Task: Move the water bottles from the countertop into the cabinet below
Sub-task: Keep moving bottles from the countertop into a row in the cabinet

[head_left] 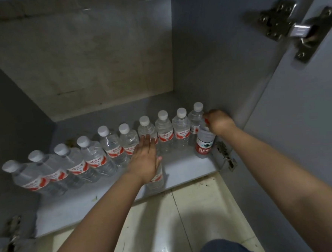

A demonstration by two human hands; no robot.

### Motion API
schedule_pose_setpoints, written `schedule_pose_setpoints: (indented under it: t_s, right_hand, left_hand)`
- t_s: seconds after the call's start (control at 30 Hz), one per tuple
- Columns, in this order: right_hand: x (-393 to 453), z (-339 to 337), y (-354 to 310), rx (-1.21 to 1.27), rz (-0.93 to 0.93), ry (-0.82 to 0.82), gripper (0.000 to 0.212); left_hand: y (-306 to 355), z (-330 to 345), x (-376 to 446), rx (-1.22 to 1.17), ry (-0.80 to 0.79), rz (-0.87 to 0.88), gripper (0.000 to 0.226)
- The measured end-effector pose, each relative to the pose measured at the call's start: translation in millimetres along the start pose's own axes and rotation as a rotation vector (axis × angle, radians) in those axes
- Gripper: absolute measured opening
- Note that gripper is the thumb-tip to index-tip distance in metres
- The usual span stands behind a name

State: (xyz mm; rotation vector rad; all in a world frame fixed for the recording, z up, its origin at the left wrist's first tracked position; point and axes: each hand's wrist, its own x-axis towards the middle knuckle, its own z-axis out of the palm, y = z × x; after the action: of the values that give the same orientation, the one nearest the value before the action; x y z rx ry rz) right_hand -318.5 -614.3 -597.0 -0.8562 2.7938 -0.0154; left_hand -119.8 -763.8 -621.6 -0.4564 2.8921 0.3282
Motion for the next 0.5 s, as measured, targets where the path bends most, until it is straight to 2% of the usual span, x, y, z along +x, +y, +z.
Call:
schedule_pose_setpoints:
  t_s: [0.2,0.33,0.4,0.5]
  right_hand:
    - [-4.8,7.6,3.8,-0.053,-0.032,0.028,0.038]
    - [-24.1,22.9,-3.9,-0.071,-0.091,0.164,0.055]
    - [-31.0,32.4,-4.7,-0.046,-0.079,0.206,0.057]
    - [-34.4,41.9,0.5,0.063,-0.052,0.176,0.062]
  left_hand:
    - [-5.9,-9.6,-0.6,0.125,-0.079,0.011,0.070]
    - [1.5,-18.2,3.1,0.163,-0.140,0.052,0.044]
    - [10.5,-19.1,7.4,0.227,-0.130,0.064,0.042]
    - [27.3,-13.8,16.8,0.223,-0.083,0.107,0.045]
